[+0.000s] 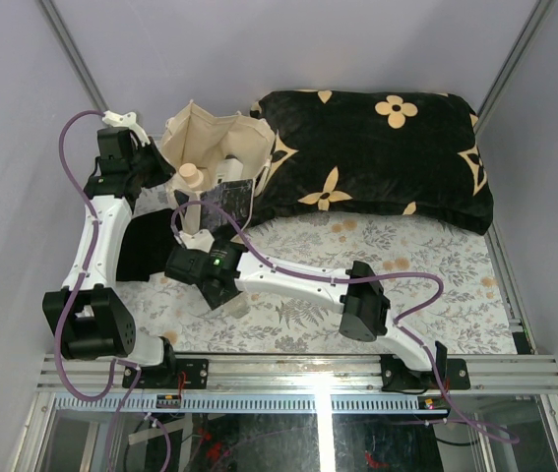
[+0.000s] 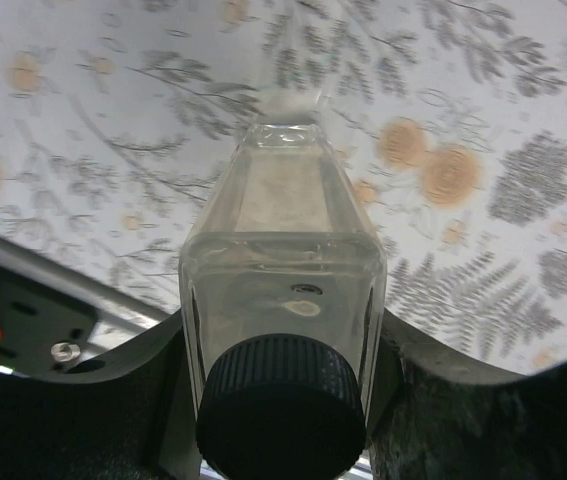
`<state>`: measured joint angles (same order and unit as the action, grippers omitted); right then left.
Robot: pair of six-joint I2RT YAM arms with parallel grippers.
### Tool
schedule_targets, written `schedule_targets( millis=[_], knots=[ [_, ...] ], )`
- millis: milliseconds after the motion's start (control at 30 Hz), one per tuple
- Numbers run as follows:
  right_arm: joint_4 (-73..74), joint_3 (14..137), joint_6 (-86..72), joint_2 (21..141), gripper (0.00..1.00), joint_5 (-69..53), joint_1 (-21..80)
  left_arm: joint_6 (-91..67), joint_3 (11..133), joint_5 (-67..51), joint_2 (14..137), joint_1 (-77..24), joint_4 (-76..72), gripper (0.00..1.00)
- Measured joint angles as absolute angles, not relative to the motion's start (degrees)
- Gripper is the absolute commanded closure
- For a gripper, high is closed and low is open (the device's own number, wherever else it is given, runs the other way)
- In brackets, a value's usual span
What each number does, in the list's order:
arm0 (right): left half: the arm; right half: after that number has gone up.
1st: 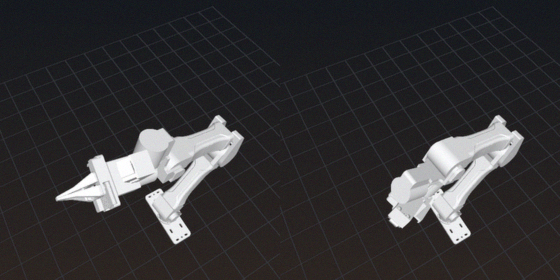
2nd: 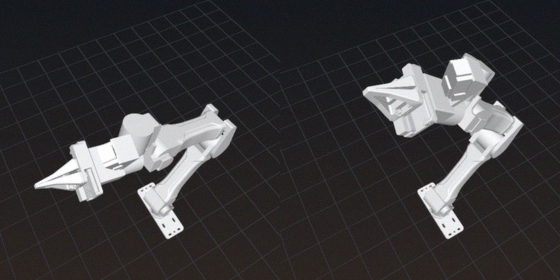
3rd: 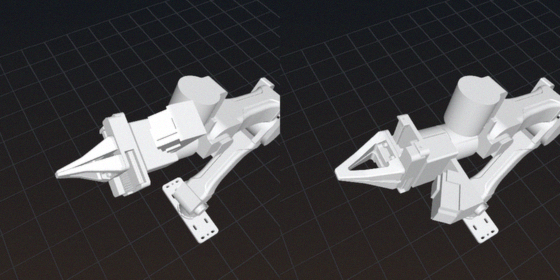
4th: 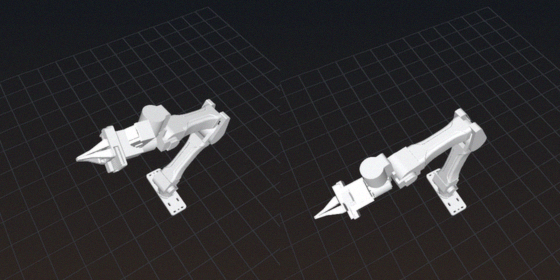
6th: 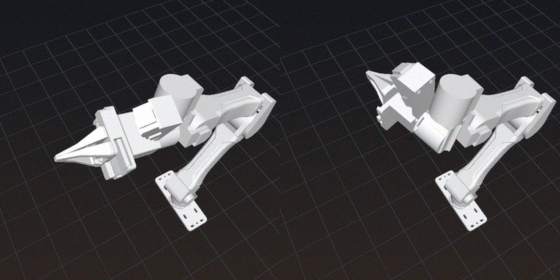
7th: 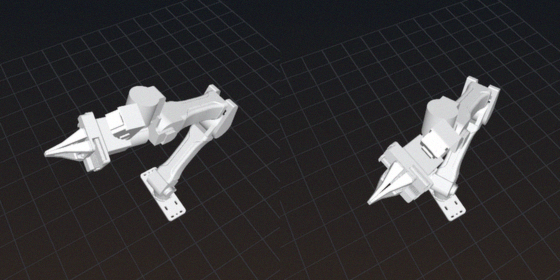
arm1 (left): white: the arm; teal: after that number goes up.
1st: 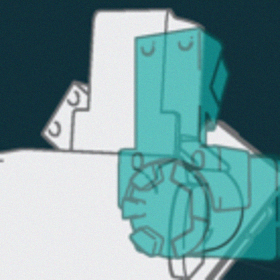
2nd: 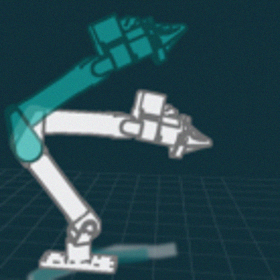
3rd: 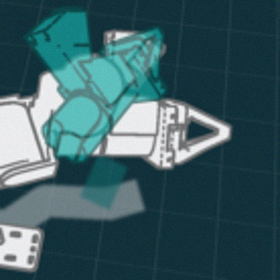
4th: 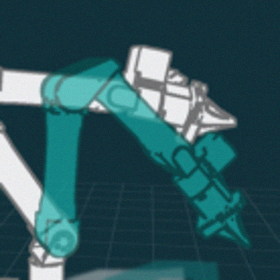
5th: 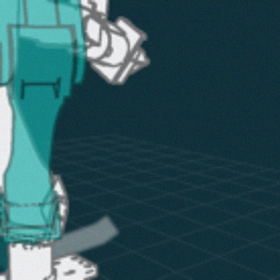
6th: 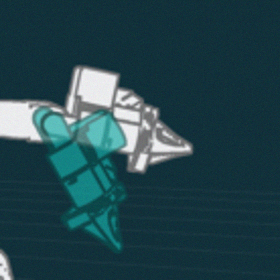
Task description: Place the personal care products into the canvas bag
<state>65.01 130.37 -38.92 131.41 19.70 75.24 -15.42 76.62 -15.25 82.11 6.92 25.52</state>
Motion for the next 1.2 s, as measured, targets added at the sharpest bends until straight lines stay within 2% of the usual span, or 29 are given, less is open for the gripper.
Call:
schedule_targets(
  millis=[267, 500, 700, 867, 1033, 1200],
  knots=[
    [75.7, 132.3, -37.9, 128.9, 1.00, 27.4, 72.2, -15.7, 75.9, -15.2, 81.6, 6.9, 25.2, 1.00],
    [74.0, 133.2, -32.5, 115.2, 1.00, 32.6, 63.7, -15.7, 75.1, -14.9, 81.0, 6.9, 24.8, 1.00],
    [63.5, 134.4, -17.7, 104.9, 1.00, 43.7, 61.5, -15.8, 71.7, -14.5, 79.3, 6.9, 21.8, 1.00],
    [44.7, 128.5, 0.2, 102.0, 1.00, 49.3, 60.3, -16.1, 70.5, -13.9, 78.8, 7.0, 20.3, 1.00],
    [29.3, 124.5, 11.8, 104.7, 1.00, 43.4, 56.4, -16.4, 70.5, -13.6, 78.8, 7.0, 20.2, 1.00],
    [24.8, 128.5, 13.9, 111.6, 1.00, 32.7, 51.9, -16.5, 70.9, -13.6, 78.8, 7.0, 20.6, 1.00]
  ],
)
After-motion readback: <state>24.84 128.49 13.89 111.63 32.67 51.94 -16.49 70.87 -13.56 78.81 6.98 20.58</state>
